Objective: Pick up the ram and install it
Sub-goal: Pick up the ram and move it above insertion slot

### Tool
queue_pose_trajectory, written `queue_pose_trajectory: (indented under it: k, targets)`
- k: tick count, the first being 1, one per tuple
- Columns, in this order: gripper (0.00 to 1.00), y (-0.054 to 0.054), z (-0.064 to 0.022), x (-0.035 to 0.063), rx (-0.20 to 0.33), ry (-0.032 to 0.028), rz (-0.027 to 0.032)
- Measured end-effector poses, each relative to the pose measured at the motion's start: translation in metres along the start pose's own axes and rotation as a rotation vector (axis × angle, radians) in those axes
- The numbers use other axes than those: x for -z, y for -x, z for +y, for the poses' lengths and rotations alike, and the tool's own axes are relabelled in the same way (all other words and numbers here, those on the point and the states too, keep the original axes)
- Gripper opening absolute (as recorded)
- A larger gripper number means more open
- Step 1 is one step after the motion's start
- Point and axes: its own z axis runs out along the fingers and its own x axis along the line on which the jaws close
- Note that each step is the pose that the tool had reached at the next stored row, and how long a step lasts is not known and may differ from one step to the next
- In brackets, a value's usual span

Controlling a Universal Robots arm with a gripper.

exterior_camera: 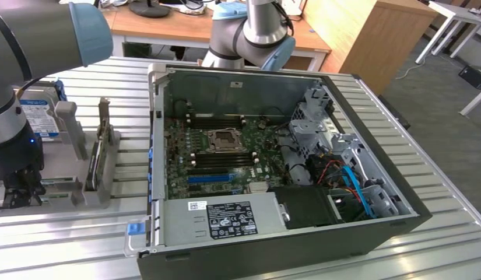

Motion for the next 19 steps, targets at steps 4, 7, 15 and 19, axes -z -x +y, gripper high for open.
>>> queue_pose_trajectory:
  k: [4,7,15,19]
  targets:
    - [0.27,0.0003,-0.0001,-0.0002,0.0,-0.0003,-0.0003]
    - [0.27,0.0018,0.0,-0.0001,0.0,0.0,0.0]
    - [0.27,0.0032,0.0001,-0.0002,0.0,-0.0001,-0.0001]
    - [0.27,0.0031,0.0,-0.0001,0.0,0.0,0.0]
